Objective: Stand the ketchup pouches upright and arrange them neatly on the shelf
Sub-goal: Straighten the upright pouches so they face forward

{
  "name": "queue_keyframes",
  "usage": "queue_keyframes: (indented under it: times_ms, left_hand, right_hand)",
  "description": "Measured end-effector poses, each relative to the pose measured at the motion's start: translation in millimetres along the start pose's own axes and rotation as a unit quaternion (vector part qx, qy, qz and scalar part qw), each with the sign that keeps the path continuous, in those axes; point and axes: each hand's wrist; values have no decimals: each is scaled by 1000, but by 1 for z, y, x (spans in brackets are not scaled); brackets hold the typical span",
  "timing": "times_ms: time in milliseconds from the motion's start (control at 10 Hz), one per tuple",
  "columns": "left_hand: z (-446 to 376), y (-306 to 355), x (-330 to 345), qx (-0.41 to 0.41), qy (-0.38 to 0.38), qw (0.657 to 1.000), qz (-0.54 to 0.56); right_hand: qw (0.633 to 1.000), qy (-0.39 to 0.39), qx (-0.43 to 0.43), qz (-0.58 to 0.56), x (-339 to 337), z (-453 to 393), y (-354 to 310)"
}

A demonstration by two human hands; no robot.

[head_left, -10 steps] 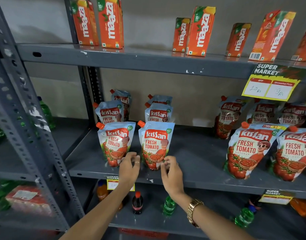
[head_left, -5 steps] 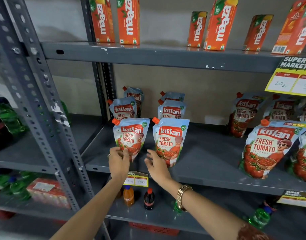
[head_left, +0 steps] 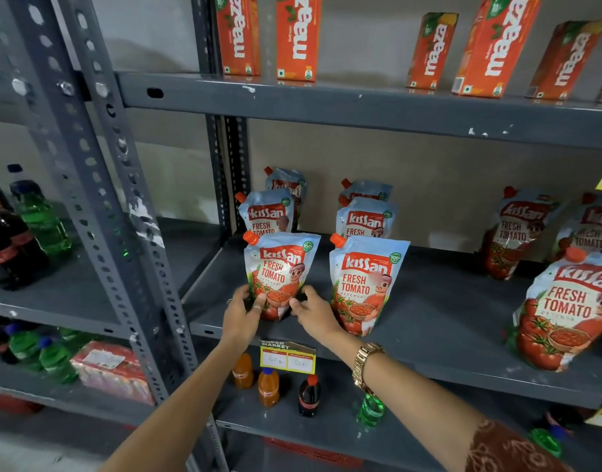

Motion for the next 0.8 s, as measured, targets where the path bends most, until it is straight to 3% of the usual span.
queue_keyframes:
  times_ms: [600, 800]
  left_hand:
    - [-29, -10, -34, -58, 17, 998, 3]
    - [-13, -4, -29, -62, 93, 993, 27]
  right_hand:
    - [998, -48, -24, 19, 16, -14, -24]
    - [999, -31, 0, 16, 16, 0, -19]
Point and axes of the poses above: each hand's wrist, its own z-axis away from the middle knuckle, its own x-axis out of the palm, y = z × x, and after that the axes turned 12 degrees about z, right-handed
